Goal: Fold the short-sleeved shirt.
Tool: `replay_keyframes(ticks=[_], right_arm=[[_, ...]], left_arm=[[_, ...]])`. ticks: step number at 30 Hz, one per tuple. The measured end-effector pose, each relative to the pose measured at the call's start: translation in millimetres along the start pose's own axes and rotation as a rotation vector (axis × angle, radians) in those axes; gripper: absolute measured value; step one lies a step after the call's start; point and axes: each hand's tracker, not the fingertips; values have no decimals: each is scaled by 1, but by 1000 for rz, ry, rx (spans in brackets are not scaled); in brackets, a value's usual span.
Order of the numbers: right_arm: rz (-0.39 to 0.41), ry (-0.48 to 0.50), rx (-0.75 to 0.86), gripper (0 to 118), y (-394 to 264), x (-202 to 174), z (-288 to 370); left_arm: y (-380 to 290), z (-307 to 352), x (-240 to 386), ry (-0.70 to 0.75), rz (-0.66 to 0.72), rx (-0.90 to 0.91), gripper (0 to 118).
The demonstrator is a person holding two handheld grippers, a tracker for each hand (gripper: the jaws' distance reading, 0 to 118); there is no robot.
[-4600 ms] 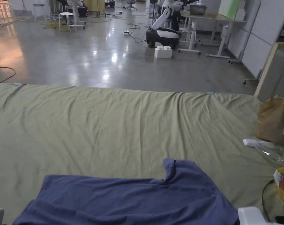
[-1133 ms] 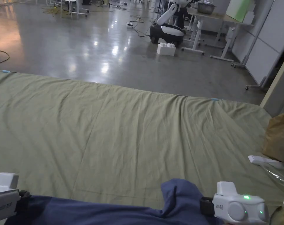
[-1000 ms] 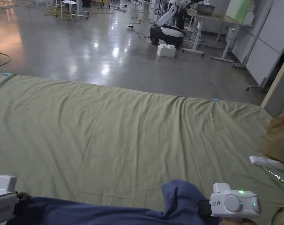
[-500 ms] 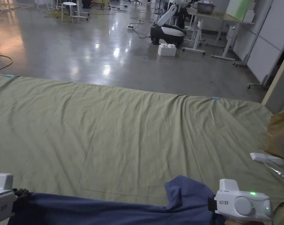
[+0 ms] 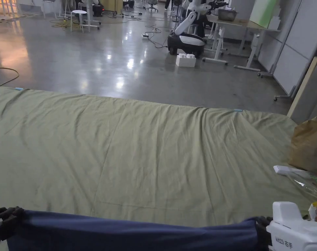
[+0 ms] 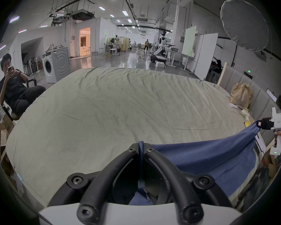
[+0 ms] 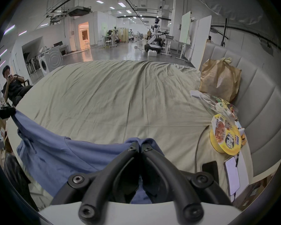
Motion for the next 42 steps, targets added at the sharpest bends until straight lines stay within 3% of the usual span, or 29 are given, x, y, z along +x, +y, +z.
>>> replay_keyframes(ticks=[5,14,16,18,26,28,29,31,32,37,42], right_arm=[[29,-8,-48,2,-37,-8,26],[39,-19,-217,2,-116,-14,26],[43,-23,-243,2,-125,-15,21],[39,-18,-270,2,-131,-17,16],[70,-52,-299,4,-136,-27,11],[72,-71,-290,16,-131,-29,17],[74,-91,-279,37,-127,-30,21],[62,-122,-197,69,-117,-33,31],[41,-127,-135,73,-111,-35,39],[-54,-128,125,76,-71,-50,56],[-86,-184,377,76,-35,-82,61]], left_arm=[[-26,22,-10,-13,-8,-27,4],[-80,20,-26,2,-99,-238,5],[-72,10,-38,3,-110,-282,5],[-112,5,-22,29,-146,-302,5],[-108,-5,-32,46,-172,-324,10],[-98,-11,-47,70,-167,-297,25],[-103,4,-25,75,-159,-264,41],[-91,7,-28,80,-129,-178,56],[-85,6,-30,82,-112,-140,56],[-54,20,11,75,-62,40,56],[-27,24,59,105,-87,227,56]])
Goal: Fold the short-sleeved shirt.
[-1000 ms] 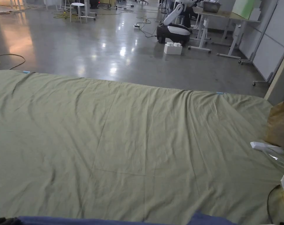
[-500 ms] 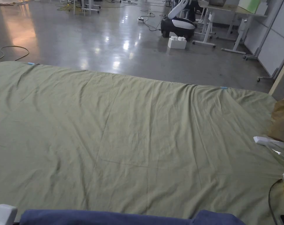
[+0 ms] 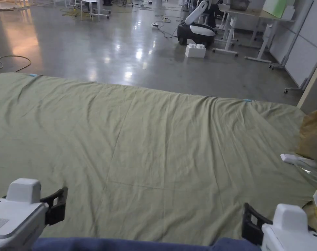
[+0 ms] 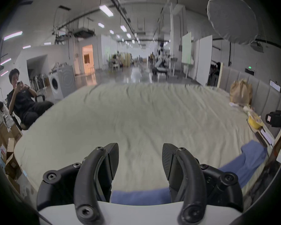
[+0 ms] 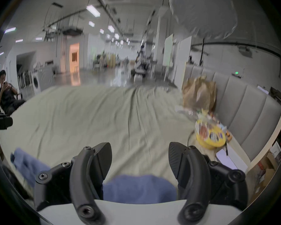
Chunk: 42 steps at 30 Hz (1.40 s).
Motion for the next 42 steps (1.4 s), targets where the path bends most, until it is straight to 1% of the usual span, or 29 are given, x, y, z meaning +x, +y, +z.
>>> replay_keyframes(ticks=[1,2,3,4,5,6,7,8,9,10,11,13,14,15,16,17,18,20,25,27,31,35,36,38,39,40,42], right_arm=[[-8,-1,46,76,6,-7,0],[-10,-4,84,73,10,-14,-1],[-13,-9,118,66,16,-21,0],[-26,-4,158,55,20,-26,1],[-29,4,211,38,25,-31,3],[-4,10,244,26,30,-36,3],[-1,2,238,21,33,-41,2],[-1,-2,247,16,36,-45,2],[9,-1,293,11,40,-48,3],[-20,19,282,5,40,-49,1],[-52,34,290,3,40,-51,0],[-69,42,343,2,38,-55,2],[-35,26,356,1,38,-59,2],[-6,27,375,0,38,-62,3],[-8,30,364,0,37,-64,2],[3,32,352,0,37,-65,1],[-3,38,350,0,37,-67,0],[-10,41,342,0,36,-67,-1],[-16,45,325,0,34,-67,-4],[0,51,322,0,33,-67,-5],[21,64,311,0,33,-66,-7],[32,80,290,0,31,-65,-10],[36,85,282,0,30,-66,-12],[36,91,264,0,27,-67,-15],[38,97,256,0,25,-68,-16],[36,102,247,0,24,-69,-17],[42,107,233,0,20,-71,-20]], left_arm=[[6,1,8,14,1,31,56],[11,2,16,27,1,67,56],[16,5,26,33,0,105,56],[21,7,32,40,-1,135,56],[25,9,39,51,-6,160,55],[30,11,46,58,-15,188,53],[33,13,50,64,-22,208,50],[36,14,54,69,-24,225,42],[39,15,58,64,-27,236,35],[42,16,60,53,-25,248,25],[43,15,61,55,-19,249,15],[46,13,64,61,-8,248,13],[46,13,65,63,2,250,13],[44,13,63,56,22,254,9],[43,13,63,54,30,263,5],[43,14,63,55,33,268,5],[42,16,62,57,33,274,2],[40,17,59,61,24,282,1],[35,19,38,75,27,263,1],[33,18,24,65,58,214,1],[24,14,-22,-43,219,75,1],[12,7,-65,-99,265,-46,1],[4,5,-78,-157,290,-134,1],[-5,2,-97,-196,277,-217,1],[-11,0,-104,-236,261,-262,3],[-17,-2,-109,-259,266,-307,8],[-28,-5,-121,-257,214,-376,33]])
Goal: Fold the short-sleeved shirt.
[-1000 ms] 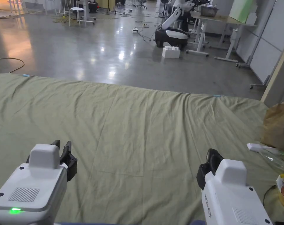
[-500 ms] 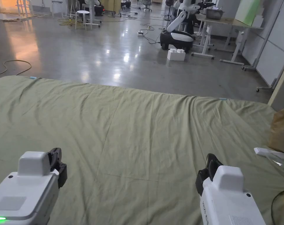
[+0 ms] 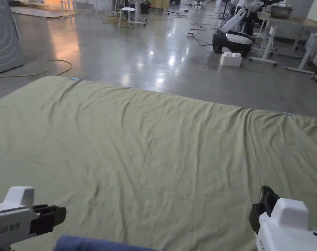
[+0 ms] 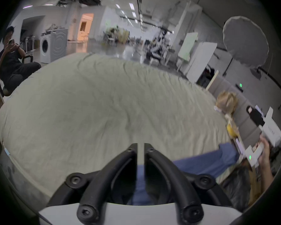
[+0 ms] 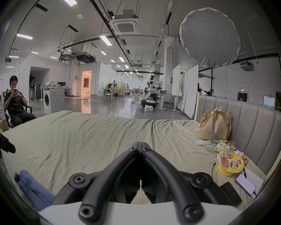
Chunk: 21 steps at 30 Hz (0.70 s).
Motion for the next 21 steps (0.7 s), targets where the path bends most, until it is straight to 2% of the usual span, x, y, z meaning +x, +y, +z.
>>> replay_keyframes(ticks=[2,3,4,5,15,20,21], right_arm=[[2,8,-14,0,-3,-2,-2],[3,14,-21,0,-5,-4,-3],[5,18,-27,0,-5,-5,-3],[7,22,-37,0,-7,-7,-5],[-18,54,-105,0,-18,-12,-11],[-25,53,-115,0,-19,-12,-9],[-31,57,-120,0,-19,-12,-9]], left_arm=[[-6,-4,-15,-30,-21,-14,45],[-9,-6,-21,-39,7,-39,66],[-12,-10,-28,-60,35,-61,82],[-17,-14,-36,-86,65,-84,88],[-55,-74,-88,-359,459,-259,88],[-66,-89,-97,-529,572,-159,86],[-71,-92,-99,-532,653,-193,86]])
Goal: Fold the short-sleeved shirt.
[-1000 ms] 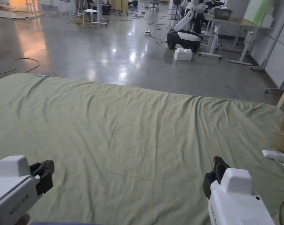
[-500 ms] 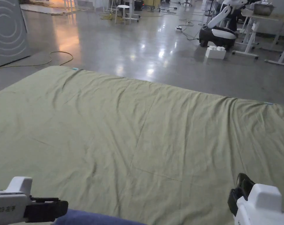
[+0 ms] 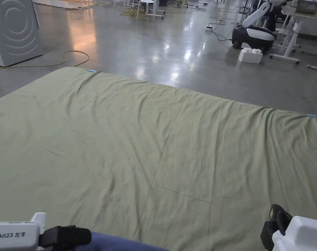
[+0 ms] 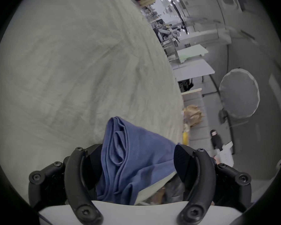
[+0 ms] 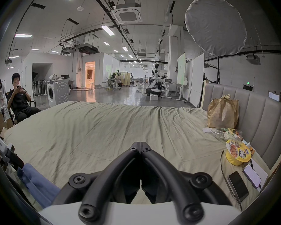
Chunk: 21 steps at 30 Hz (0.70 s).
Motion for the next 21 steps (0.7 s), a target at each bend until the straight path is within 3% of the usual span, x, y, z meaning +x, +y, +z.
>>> replay_keyframes(ticks=[1,3,4,6,9,14,16,21], right_arm=[[-4,1,-3,0,0,0,-1],[-18,2,-16,0,-2,-1,-2],[-34,6,-30,0,-3,-1,-2],[-37,6,-30,0,-3,-3,-2],[-32,12,-35,0,-4,-6,-2],[-34,22,-43,0,-4,-5,-2],[-33,21,-40,0,-3,-3,0],[-44,12,-32,0,1,5,3]], left_arm=[[-14,-5,18,-21,12,-5,86],[-20,-13,23,-31,-9,-19,73],[-22,-12,32,-27,-11,-18,61],[-28,-19,47,-1,-40,-38,23],[-25,-23,41,110,-118,-97,19],[-14,-19,52,113,-101,-89,12],[-9,-17,60,178,-239,-103,11],[-3,0,90,173,-263,-38,10]])
